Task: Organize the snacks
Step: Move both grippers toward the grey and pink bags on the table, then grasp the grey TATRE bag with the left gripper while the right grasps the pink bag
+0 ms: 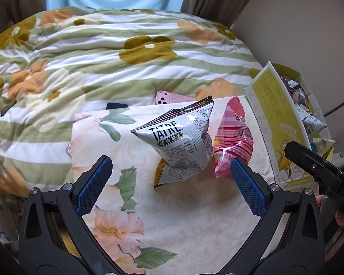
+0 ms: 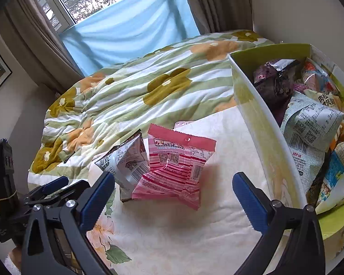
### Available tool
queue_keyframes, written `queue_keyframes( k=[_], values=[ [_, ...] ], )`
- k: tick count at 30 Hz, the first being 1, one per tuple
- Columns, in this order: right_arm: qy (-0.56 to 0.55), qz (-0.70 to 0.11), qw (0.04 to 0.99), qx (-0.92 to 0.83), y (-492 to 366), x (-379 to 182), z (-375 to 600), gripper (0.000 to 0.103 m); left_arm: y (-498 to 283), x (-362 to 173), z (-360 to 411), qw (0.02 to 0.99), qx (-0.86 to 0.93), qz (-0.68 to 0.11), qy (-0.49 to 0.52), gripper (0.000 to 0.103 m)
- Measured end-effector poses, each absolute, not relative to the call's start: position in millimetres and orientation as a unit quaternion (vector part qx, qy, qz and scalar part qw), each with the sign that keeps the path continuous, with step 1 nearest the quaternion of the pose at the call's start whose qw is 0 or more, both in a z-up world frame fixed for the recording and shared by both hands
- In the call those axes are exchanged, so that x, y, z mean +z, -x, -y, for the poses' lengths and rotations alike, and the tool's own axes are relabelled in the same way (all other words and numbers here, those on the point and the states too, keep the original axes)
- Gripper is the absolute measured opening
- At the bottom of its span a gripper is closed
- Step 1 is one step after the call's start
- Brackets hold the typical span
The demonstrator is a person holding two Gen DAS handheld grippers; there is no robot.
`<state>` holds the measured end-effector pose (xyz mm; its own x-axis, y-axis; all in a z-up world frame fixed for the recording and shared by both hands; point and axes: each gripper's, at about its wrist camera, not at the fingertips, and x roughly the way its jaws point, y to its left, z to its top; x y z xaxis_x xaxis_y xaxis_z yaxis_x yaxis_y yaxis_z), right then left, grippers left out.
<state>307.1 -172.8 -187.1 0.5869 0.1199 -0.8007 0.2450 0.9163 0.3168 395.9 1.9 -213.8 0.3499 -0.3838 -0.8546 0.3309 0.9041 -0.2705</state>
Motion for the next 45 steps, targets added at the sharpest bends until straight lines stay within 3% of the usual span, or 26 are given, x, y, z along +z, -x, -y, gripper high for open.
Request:
queue_keyframes(
  k=[16, 18, 26, 34, 39, 45],
  values=[
    [-0.252, -0.494, 0.832, -0.036, -343.7, -249.2, 192.7, 0.102, -439.1, -278.2, 38.3, 0.794, -0.216, -0.568, 0.031, 0.101],
    [-0.261, -0.497, 0.827, -0.029, -346.4, -254.9, 193.5, 0.102, -440.8, -282.7, 40.2, 0.788, -0.222, -0.573, 0.036, 0.085],
    [-0.275, -0.512, 0.814, -0.008, -359.5, -271.3, 185.5, 0.102, -435.2, -279.3, 39.2, 0.794, -0.232, -0.562, 0.03, 0.061],
    [-0.272, -0.525, 0.806, 0.006, -369.6, -281.9, 179.7, 0.101, -429.7, -275.4, 17.2, 0.802, -0.207, -0.56, 0.029, 0.058],
    [-0.259, -0.539, 0.801, 0.024, -376.0, -290.0, 169.9, 0.086, -422.8, -273.1, 0.8, 0.807, -0.186, -0.56, 0.024, 0.058],
    [-0.231, -0.545, 0.805, 0.035, -378.5, -292.7, 158.2, 0.08, -413.1, -270.8, -11.4, 0.809, -0.172, -0.561, 0.021, 0.058]
  ],
)
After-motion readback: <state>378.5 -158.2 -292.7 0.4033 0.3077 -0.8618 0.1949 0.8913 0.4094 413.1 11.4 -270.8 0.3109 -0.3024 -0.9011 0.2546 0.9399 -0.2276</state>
